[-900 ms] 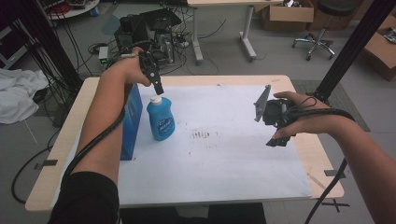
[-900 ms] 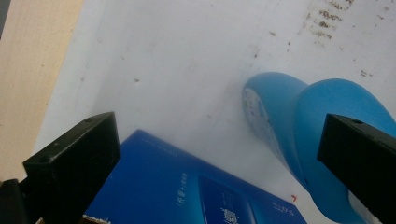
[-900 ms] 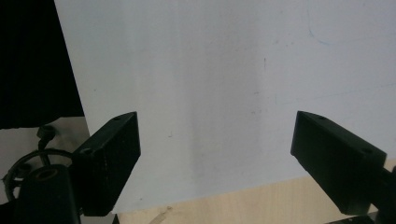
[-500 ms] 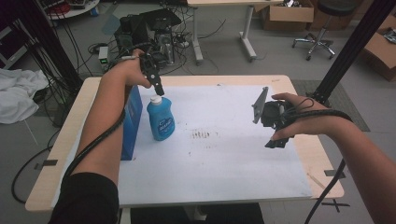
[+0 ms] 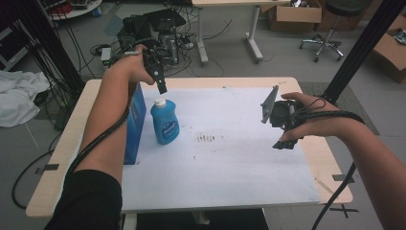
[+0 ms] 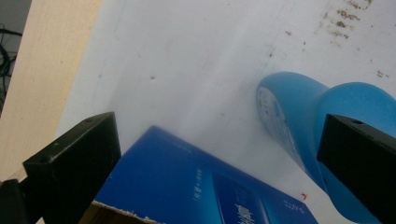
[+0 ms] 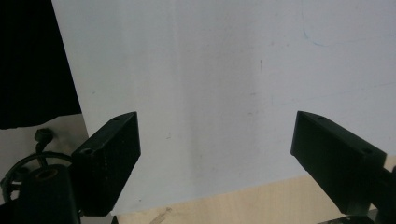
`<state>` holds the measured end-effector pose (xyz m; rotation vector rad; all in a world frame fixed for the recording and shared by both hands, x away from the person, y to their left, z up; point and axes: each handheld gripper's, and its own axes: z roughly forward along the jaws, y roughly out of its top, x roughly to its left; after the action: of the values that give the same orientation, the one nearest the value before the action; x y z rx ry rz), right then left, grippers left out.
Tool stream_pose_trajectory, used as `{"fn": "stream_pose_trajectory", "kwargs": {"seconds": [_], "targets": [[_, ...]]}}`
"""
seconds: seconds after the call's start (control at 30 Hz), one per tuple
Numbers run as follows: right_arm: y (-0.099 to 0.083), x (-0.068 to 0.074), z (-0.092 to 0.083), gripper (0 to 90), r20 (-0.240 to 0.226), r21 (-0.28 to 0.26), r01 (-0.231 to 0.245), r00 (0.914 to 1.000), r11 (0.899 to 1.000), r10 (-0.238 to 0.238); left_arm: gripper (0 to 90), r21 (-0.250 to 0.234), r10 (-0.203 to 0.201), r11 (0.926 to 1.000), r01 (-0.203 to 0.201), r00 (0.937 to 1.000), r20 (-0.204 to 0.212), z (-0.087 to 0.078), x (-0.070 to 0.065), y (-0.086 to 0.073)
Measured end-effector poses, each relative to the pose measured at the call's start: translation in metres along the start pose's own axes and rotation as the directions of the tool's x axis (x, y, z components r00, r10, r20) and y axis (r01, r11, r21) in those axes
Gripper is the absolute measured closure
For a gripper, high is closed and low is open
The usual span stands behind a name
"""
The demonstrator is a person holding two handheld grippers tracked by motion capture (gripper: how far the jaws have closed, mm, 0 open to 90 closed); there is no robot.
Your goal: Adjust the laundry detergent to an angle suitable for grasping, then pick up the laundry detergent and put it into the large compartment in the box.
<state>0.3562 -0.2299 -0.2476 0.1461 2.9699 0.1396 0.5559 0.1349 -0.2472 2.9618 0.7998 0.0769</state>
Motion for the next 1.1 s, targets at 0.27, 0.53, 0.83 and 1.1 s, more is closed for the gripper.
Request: {"fn": "stream_pose_trajectory", "kwargs": {"seconds": [0.27, 0.53, 0.83, 1.1], "targets": [[0.003, 0.002, 0.001, 15.8, -0.003, 0.006, 0.004, 1.0000, 1.000, -0.004, 0.1, -0.002, -0.009, 1.0000, 0.009, 0.9999, -0.014, -0.003, 0.000, -0.004], [0.005, 0.003, 0.001, 15.8, 0.001, -0.006, 0.009, 1.0000, 1.000, -0.009, 0.0, -0.007, -0.010, 0.9999, 0.010, 0.9997, -0.022, -0.008, 0.001, -0.008], [0.005, -0.001, -0.001, 15.8, -0.001, 0.001, 0.003, 1.0000, 1.000, -0.003, 0.1, -0.009, -0.018, 0.9998, 0.018, 0.9993, -0.032, -0.011, 0.005, -0.011], [0.007, -0.001, 0.001, 15.8, 0.000, -0.009, 0.015, 0.9999, 1.000, -0.015, 0.1, -0.010, -0.015, 0.9998, 0.015, 0.9994, -0.032, -0.021, 0.004, -0.012]]}}
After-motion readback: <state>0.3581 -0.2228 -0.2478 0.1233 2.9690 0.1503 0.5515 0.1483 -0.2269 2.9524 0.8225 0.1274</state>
